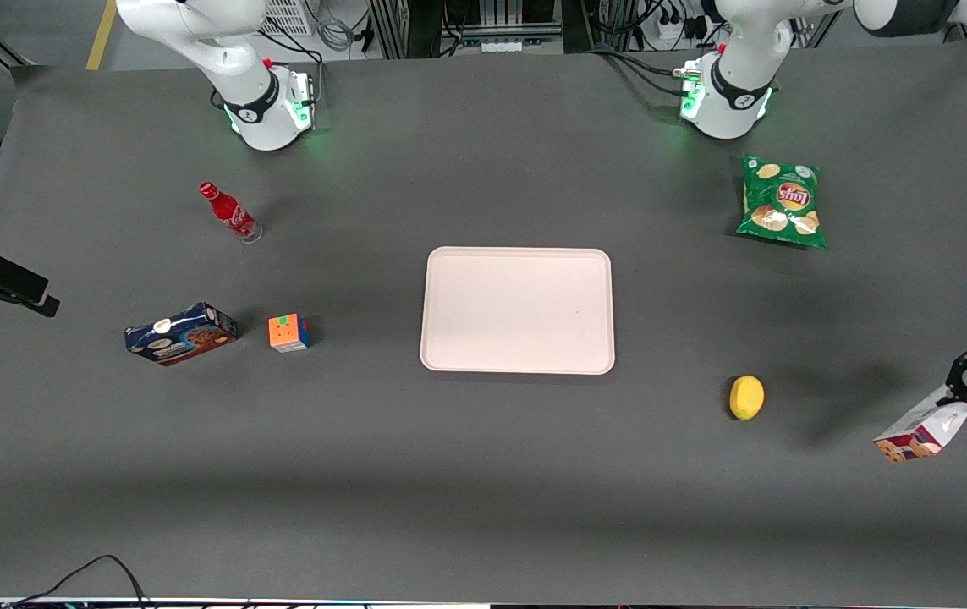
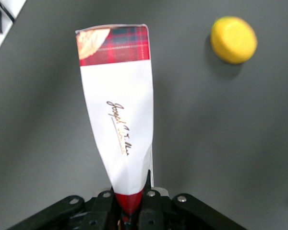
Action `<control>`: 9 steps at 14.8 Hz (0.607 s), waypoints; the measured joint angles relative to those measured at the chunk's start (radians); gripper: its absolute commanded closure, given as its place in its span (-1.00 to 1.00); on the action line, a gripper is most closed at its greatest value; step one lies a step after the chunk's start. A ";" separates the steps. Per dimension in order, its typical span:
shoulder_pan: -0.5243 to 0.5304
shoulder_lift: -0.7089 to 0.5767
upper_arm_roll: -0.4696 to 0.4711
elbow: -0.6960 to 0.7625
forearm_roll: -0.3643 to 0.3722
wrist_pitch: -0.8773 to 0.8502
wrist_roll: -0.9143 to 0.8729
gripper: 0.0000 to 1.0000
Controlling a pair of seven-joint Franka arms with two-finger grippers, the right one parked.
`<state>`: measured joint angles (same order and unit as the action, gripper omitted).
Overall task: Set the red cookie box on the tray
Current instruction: 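Lift the red cookie box upright with the left gripper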
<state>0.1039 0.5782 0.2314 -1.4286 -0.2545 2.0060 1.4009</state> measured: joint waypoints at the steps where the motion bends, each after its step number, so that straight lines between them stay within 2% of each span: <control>1: -0.011 -0.027 -0.001 0.000 0.016 -0.052 -0.079 1.00; 3: -0.037 -0.082 -0.001 -0.004 0.028 -0.135 -0.222 1.00; 6: -0.077 -0.168 -0.012 -0.054 0.033 -0.171 -0.431 1.00; 9: -0.097 -0.243 -0.072 -0.122 0.050 -0.172 -0.671 1.00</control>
<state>0.0065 0.3351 0.1591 -1.5503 -0.2046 1.8338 0.7302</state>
